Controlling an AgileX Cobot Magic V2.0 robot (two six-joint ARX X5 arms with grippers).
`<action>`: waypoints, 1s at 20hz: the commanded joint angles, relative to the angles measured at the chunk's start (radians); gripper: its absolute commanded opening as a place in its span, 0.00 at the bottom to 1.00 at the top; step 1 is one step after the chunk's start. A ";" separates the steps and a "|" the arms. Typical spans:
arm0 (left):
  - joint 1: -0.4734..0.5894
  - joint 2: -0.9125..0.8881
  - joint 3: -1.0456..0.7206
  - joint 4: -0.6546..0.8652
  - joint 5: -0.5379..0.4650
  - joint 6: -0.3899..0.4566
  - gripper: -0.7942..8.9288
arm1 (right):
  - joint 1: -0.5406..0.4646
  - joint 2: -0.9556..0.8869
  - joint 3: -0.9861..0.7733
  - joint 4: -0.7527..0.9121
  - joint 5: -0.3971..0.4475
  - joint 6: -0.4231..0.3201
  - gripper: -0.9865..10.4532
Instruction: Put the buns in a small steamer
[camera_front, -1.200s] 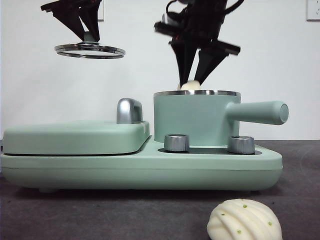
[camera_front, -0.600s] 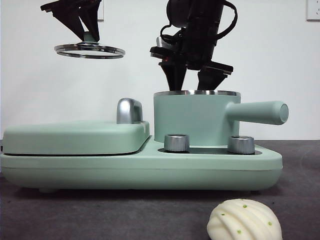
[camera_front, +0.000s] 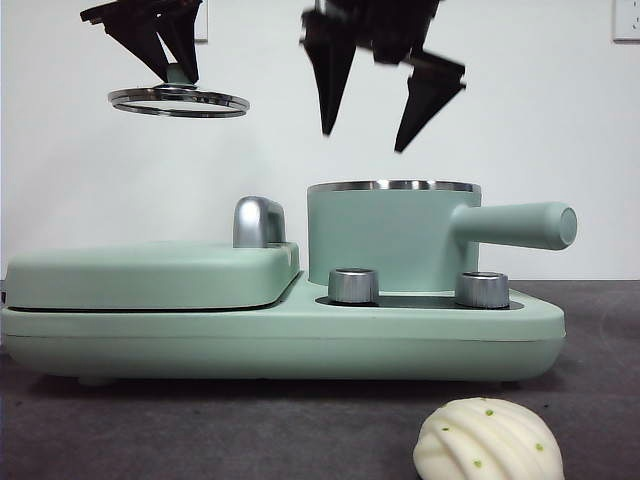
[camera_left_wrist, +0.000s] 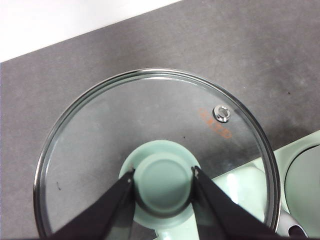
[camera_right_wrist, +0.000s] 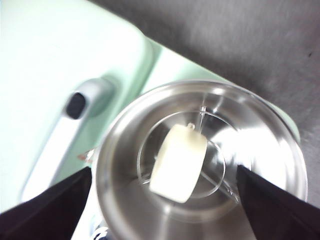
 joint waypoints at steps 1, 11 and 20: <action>-0.002 -0.010 0.041 0.019 0.000 -0.002 0.16 | 0.031 -0.056 0.021 -0.079 0.003 -0.011 0.49; -0.002 -0.010 0.041 0.018 0.001 -0.013 0.16 | 0.254 -0.560 -0.525 -0.079 0.059 0.019 0.49; -0.003 -0.010 0.041 0.018 0.001 -0.027 0.16 | 0.462 -0.807 -1.187 0.307 0.054 0.207 0.49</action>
